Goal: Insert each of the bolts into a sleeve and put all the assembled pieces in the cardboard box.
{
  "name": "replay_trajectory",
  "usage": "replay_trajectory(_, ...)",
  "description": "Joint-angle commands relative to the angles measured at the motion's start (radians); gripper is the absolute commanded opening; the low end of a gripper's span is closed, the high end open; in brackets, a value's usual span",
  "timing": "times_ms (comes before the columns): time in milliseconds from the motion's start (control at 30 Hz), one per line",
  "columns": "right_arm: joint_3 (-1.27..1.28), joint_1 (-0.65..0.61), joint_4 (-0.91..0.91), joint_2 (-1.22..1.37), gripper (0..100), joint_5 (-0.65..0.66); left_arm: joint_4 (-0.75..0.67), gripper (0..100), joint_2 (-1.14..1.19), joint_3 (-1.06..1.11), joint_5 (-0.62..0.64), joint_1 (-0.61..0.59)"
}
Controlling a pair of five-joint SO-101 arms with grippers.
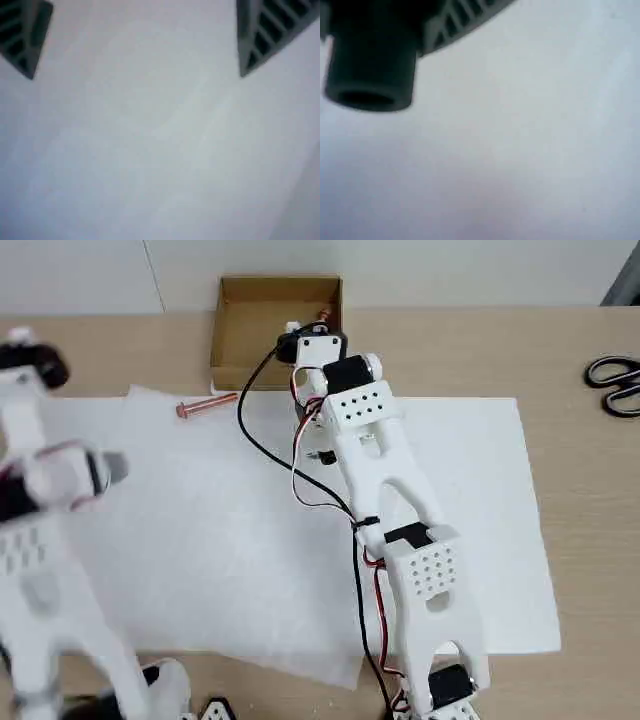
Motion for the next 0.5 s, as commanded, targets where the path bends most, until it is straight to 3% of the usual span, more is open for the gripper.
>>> replay_trajectory(0,-0.005,0.021,0.010,-0.093,2.4,0.069,-0.023,25,0.269,-0.216,-0.058,0.057)
replay_trajectory(467,0.046,0.047,0.022,-0.093,2.4,0.166,-0.071,25,1.103,-1.093,-0.222,0.155)
